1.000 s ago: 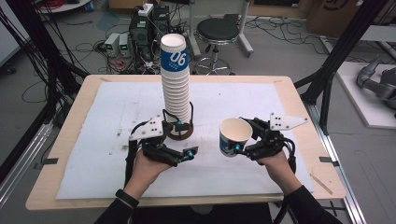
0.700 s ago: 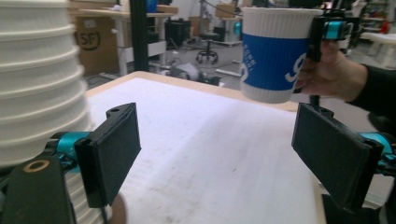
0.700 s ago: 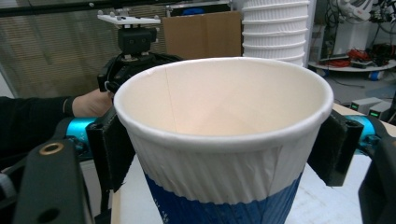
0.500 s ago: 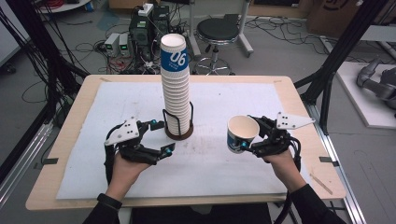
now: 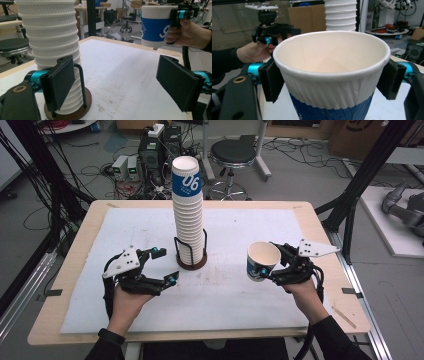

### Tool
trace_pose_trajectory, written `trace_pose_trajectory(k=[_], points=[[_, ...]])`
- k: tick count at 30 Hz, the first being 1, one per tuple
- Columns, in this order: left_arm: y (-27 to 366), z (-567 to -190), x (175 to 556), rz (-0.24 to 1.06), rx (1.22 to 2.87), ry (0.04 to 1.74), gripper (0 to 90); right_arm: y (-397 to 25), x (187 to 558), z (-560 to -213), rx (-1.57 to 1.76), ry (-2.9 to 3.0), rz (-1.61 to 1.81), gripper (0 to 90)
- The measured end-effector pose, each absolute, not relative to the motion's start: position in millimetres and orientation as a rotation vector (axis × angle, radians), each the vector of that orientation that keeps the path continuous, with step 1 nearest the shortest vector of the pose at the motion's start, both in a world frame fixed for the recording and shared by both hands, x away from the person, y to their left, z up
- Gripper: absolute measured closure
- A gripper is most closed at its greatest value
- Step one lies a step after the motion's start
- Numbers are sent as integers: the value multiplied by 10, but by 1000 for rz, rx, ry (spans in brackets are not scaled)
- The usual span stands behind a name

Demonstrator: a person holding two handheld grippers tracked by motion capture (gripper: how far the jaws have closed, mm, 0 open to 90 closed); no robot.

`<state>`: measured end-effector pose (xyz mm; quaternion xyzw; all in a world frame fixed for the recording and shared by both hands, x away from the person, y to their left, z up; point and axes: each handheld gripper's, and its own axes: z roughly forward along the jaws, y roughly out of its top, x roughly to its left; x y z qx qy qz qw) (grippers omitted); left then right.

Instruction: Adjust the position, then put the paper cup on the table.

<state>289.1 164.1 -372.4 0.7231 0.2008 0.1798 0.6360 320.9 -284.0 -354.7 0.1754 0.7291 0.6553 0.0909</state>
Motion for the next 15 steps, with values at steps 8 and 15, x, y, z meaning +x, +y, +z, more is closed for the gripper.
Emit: trace_pose_trajectory(k=[8, 15], points=[[1607, -3770, 2865, 398, 1664, 453, 154, -2803, 3231, -3535, 517, 2165, 1941, 216], [1621, -3767, 2864, 421, 1655, 456, 154, -2791, 3209, -3511, 500, 2164, 1954, 216]])
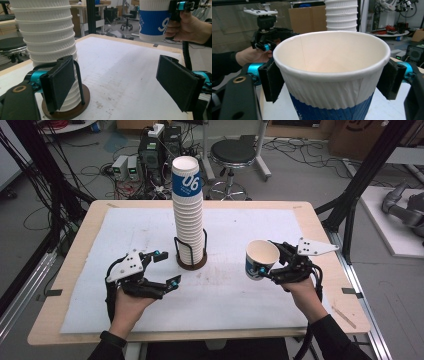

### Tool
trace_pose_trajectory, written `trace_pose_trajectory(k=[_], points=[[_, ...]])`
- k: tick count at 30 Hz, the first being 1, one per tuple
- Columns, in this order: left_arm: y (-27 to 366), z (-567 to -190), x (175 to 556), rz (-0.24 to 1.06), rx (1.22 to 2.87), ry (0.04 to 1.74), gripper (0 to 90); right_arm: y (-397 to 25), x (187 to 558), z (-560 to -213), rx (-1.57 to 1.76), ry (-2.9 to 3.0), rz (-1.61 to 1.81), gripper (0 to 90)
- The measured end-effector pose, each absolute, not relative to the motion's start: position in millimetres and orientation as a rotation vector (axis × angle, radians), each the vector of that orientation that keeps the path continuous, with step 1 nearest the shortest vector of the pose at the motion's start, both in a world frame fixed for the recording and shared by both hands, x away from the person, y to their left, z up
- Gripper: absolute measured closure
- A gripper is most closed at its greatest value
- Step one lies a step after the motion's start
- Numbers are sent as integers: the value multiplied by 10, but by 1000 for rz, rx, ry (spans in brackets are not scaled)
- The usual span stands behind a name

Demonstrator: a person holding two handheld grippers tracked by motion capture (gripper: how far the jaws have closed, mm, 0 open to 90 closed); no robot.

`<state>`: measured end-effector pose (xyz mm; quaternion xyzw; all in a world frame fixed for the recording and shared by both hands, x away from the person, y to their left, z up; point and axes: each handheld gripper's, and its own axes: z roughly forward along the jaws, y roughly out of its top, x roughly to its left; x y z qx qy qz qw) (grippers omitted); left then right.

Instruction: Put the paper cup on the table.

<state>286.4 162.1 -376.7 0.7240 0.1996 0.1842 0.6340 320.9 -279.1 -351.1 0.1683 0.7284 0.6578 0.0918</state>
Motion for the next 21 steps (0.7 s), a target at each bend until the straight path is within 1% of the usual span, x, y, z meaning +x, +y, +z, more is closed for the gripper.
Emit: trace_pose_trajectory(k=[12, 21], points=[[1687, -3830, 2890, 484, 1657, 506, 154, -2793, 3199, -3498, 480, 2169, 1946, 215], [1654, -3855, 2897, 492, 1667, 510, 154, -2827, 3195, -3494, 482, 2148, 1943, 215]])
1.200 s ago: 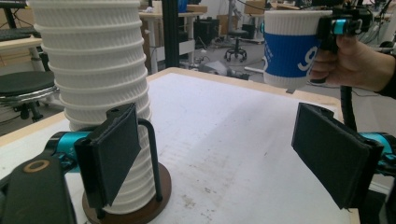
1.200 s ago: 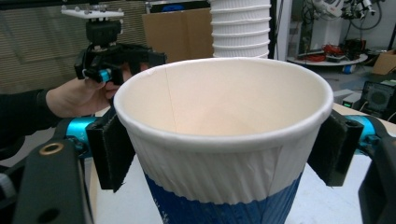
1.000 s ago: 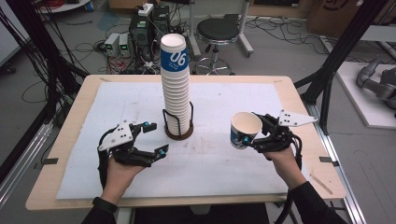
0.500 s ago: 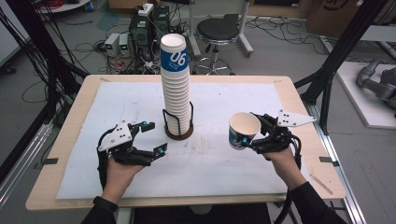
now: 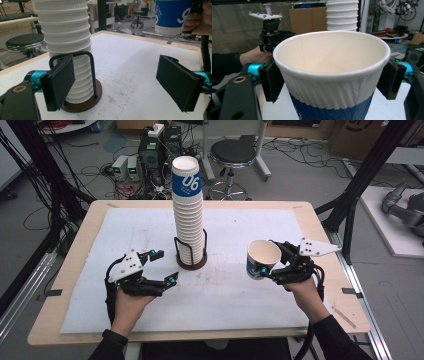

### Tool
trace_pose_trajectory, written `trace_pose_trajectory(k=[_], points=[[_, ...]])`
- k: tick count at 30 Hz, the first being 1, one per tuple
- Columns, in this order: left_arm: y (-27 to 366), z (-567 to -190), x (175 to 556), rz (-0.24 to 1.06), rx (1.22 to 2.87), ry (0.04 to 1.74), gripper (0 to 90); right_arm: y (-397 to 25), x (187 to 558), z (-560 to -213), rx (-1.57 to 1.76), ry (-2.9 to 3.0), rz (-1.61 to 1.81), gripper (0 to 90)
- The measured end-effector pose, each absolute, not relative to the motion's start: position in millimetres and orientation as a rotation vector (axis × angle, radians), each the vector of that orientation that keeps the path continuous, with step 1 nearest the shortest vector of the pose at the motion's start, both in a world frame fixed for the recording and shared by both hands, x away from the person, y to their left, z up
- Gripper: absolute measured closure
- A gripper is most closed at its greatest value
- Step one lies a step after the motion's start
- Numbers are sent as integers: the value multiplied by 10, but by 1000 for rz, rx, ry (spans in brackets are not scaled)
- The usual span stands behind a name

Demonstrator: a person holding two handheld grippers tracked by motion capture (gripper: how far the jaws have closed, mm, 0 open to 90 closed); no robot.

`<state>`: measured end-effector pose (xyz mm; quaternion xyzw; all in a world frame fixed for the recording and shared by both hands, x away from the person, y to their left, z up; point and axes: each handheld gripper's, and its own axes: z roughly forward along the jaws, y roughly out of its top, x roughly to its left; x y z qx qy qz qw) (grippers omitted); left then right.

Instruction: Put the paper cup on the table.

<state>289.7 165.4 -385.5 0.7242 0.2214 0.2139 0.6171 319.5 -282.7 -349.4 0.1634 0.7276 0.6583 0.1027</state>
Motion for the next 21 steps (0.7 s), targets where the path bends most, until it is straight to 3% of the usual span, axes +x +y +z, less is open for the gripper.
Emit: trace_pose_trajectory(k=[21], points=[[1675, -3893, 2901, 484, 1673, 514, 154, -2918, 3388, -3542, 608, 2039, 1876, 215]])
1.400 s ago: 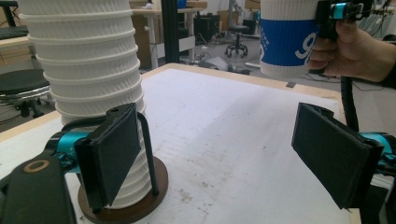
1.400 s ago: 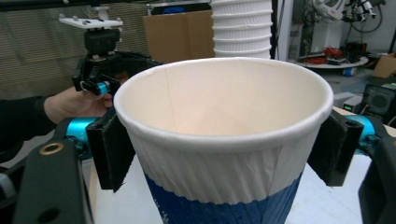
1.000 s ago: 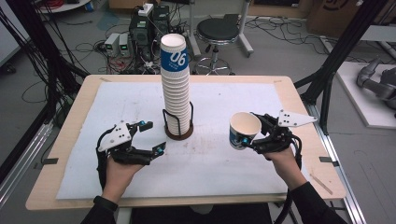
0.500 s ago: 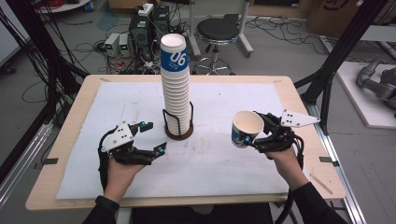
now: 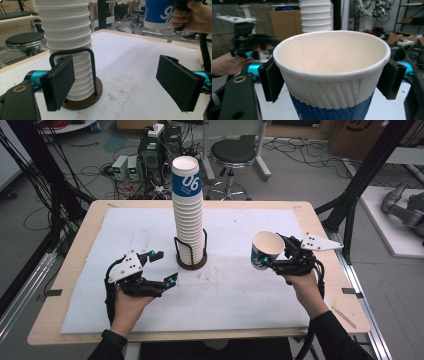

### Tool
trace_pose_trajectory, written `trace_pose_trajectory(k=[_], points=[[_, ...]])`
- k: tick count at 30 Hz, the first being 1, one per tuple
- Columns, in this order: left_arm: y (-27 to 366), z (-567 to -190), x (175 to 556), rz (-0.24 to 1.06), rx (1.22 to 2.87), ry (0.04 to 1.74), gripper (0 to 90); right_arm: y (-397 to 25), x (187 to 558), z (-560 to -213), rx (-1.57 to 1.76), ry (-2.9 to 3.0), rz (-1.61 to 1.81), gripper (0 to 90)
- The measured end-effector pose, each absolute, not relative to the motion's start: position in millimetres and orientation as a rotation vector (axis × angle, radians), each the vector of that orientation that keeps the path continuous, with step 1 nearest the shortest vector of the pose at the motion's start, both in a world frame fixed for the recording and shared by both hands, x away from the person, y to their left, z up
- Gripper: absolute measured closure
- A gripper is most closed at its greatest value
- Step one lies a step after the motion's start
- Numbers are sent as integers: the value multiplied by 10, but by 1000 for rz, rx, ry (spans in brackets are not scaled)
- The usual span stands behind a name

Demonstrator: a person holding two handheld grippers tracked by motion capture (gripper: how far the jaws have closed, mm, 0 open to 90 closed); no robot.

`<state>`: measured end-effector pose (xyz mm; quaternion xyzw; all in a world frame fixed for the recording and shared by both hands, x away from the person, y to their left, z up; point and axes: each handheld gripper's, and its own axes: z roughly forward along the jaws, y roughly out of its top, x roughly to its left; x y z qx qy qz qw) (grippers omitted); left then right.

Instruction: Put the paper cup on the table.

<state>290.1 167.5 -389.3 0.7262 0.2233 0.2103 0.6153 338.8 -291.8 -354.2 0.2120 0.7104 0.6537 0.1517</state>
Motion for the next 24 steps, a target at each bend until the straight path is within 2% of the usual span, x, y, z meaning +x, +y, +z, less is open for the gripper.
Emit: trace_pose_trajectory(k=[24], points=[[1686, -3901, 2839, 480, 1677, 498, 154, -2989, 3854, -3771, 877, 1897, 1703, 212]])
